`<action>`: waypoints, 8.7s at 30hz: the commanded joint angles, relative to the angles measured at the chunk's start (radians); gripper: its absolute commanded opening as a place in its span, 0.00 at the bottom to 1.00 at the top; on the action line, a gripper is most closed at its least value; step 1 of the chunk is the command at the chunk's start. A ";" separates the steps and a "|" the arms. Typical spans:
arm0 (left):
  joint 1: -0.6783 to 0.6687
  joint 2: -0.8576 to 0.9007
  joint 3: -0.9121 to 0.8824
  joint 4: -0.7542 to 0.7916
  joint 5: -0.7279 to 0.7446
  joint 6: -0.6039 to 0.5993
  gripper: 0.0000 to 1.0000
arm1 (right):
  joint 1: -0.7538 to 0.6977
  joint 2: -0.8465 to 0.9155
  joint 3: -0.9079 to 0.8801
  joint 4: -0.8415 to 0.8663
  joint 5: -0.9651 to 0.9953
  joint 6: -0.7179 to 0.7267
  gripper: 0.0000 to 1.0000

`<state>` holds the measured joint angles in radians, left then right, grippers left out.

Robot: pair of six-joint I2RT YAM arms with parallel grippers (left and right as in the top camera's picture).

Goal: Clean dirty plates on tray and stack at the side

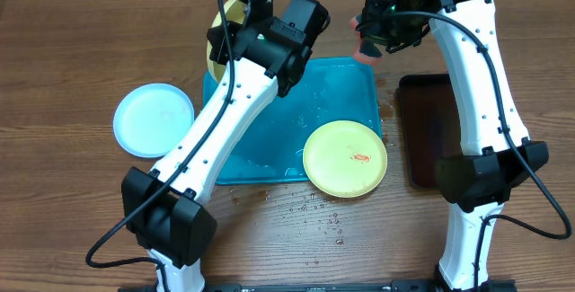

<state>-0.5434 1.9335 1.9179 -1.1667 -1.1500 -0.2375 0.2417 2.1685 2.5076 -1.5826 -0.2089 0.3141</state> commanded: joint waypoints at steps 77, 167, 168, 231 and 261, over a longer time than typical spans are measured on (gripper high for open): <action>1.037 -0.032 -0.480 0.273 1.359 0.016 0.19 | -0.001 -0.012 0.019 0.005 -0.002 -0.004 0.04; 0.211 0.238 -0.351 0.204 1.191 -0.075 0.22 | 0.093 -0.011 -0.147 0.094 -0.016 0.038 0.04; 0.216 0.238 -0.359 0.211 1.191 -0.079 0.18 | 0.100 -0.011 -0.168 0.109 -0.016 0.046 0.04; 0.276 0.238 -0.365 0.249 1.359 -0.039 0.04 | 0.233 0.051 -0.789 0.481 0.112 0.207 0.04; 0.276 0.237 -0.364 0.255 1.353 0.011 0.04 | 0.323 0.057 -0.783 0.622 0.076 0.096 0.04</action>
<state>-0.2665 2.1471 1.5639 -0.9119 0.2173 -0.2661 0.6018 2.2230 1.7092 -0.8963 -0.1234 0.4171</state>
